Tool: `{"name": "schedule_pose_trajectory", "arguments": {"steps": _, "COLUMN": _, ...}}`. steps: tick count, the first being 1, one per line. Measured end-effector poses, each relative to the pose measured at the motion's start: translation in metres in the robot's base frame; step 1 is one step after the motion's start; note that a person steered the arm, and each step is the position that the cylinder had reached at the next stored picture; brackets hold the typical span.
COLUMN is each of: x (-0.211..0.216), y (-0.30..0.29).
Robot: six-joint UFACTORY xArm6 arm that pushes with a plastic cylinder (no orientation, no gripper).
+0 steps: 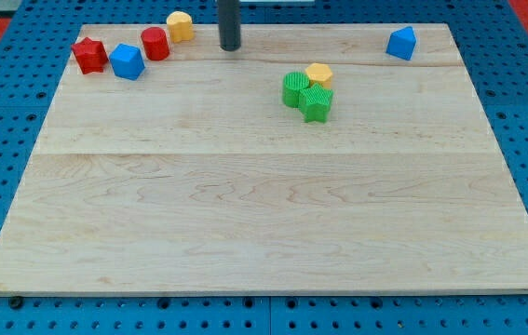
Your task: Move the red starblue cube red circle towards the center
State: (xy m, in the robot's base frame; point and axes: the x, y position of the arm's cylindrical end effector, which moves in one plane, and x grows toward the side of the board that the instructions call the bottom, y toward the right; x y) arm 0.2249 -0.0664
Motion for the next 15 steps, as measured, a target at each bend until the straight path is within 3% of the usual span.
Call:
{"name": "schedule_pose_trajectory", "arguments": {"steps": 2, "x": -0.001, "y": -0.067}}
{"name": "schedule_pose_trajectory", "arguments": {"steps": 4, "x": 0.116, "y": -0.028}}
{"name": "schedule_pose_trajectory", "arguments": {"steps": 5, "x": 0.167, "y": -0.063}}
{"name": "schedule_pose_trajectory", "arguments": {"steps": 6, "x": 0.154, "y": -0.175}}
{"name": "schedule_pose_trajectory", "arguments": {"steps": 7, "x": 0.092, "y": -0.239}}
{"name": "schedule_pose_trajectory", "arguments": {"steps": 9, "x": -0.004, "y": -0.234}}
{"name": "schedule_pose_trajectory", "arguments": {"steps": 10, "x": -0.020, "y": -0.209}}
{"name": "schedule_pose_trajectory", "arguments": {"steps": 12, "x": -0.017, "y": -0.122}}
{"name": "schedule_pose_trajectory", "arguments": {"steps": 13, "x": 0.006, "y": -0.082}}
{"name": "schedule_pose_trajectory", "arguments": {"steps": 14, "x": 0.048, "y": -0.075}}
{"name": "schedule_pose_trajectory", "arguments": {"steps": 15, "x": 0.061, "y": -0.075}}
